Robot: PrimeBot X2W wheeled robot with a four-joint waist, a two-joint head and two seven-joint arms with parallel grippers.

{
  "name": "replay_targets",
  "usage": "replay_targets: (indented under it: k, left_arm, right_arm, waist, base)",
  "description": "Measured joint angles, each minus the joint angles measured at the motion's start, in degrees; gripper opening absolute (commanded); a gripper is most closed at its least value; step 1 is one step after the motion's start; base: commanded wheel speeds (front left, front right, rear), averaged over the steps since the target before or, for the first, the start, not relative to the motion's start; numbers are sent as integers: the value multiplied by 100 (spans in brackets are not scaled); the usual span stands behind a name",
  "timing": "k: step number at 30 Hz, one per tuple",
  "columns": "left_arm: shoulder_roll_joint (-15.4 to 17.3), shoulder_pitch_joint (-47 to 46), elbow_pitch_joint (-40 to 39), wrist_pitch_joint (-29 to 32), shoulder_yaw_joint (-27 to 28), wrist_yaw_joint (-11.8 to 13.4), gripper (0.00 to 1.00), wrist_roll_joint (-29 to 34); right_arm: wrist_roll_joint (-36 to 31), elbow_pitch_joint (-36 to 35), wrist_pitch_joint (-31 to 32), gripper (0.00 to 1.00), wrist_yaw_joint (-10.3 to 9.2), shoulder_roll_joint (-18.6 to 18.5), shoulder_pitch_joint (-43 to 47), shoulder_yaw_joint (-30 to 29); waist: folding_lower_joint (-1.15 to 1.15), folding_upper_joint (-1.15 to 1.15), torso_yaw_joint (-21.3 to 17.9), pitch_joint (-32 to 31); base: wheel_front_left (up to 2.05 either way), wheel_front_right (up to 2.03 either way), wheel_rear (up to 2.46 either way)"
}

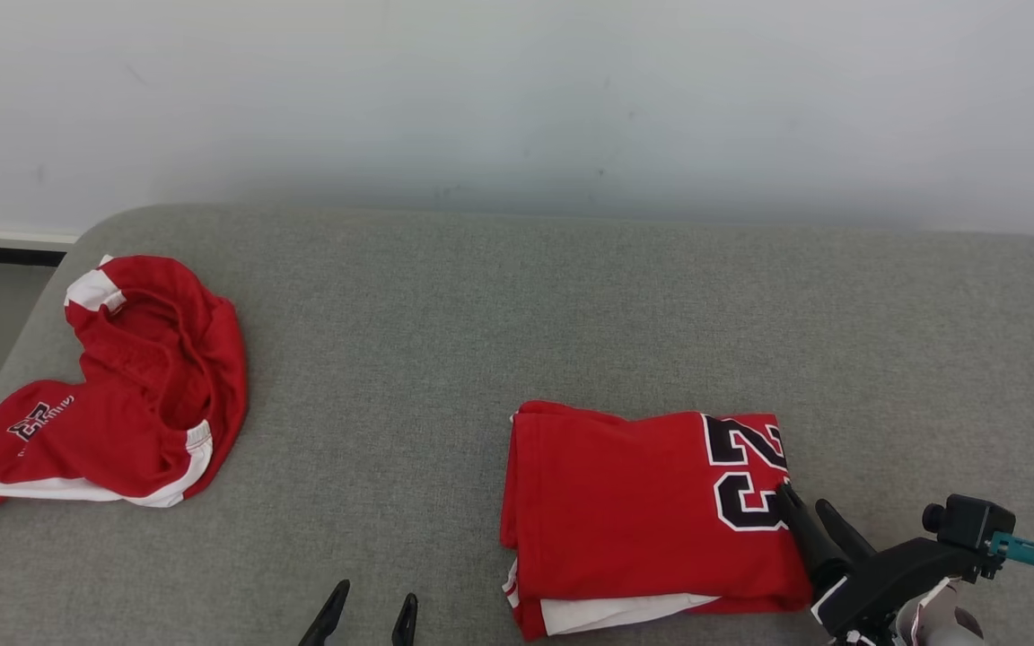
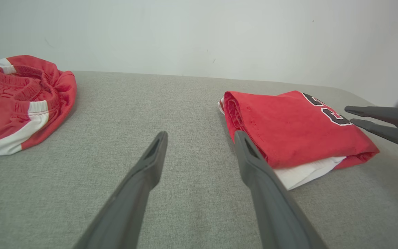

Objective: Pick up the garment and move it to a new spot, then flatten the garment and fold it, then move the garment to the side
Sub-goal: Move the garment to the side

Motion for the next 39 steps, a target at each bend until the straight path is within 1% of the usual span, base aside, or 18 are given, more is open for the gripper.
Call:
replay_targets:
  k: [8,16,17,18,19,20,21,22,26,31,35,39]
  left_arm:
    - [0,-108,41,0,-45,-18,100,30]
    - [0,-210,41,0,-101,-66,100,65]
    - [0,-225,41,0,-100,-67,100,65]
    - [0,-244,41,0,-102,-67,100,65]
    - [0,-274,41,0,-102,-67,100,65]
    - [0,-305,38,0,-100,-66,100,65]
    - [1,-319,38,0,-102,-65,100,65]
    - [1,-320,41,0,-102,-59,100,65]
    - [0,-334,53,0,-114,-19,100,63]
    - [0,-406,53,0,-102,-10,100,60]
    - [0,-407,40,0,-70,-8,100,64]
    - [0,-402,12,0,-49,-8,100,82]
  right_arm:
    - [621,57,80,100,0,-179,-249,401]
    - [931,175,242,100,1,-314,-506,736]
    - [979,179,275,85,1,-325,-546,768]
    - [995,183,289,49,1,-339,-587,806]
    - [1005,199,316,45,1,-347,-632,844]
    - [1024,204,326,38,1,-363,-667,880]
    - [1033,211,332,3,1,-374,-705,928]
    - [1033,223,333,0,1,-377,-744,977]
    - [1014,247,321,0,1,-402,-839,1167]
    - [960,224,26,0,1,-428,-911,1336]
    - [716,286,-196,0,1,-504,-1089,1561]
    - [571,388,-337,0,1,-502,-1192,1633]
  waist:
    - [0,0,69,175]
    - [0,0,129,356]
    - [-1,0,136,384]
    - [0,0,141,414]
    - [-1,0,145,444]
    - [-1,0,147,474]
    - [-1,0,147,503]
    - [-1,0,145,530]
    - [-1,0,98,582]
    - [-1,0,-7,577]
    - [-1,0,-140,542]
    - [-1,0,-282,517]
  base:
    - [0,0,0]
    - [0,0,0]
    - [0,0,0]
    - [0,0,0]
    - [0,0,0]
    - [0,0,0]
    - [0,0,0]
    - [0,0,0]
    - [0,0,0]
    - [0,0,0]
    - [0,0,0]
    - [0,0,0]
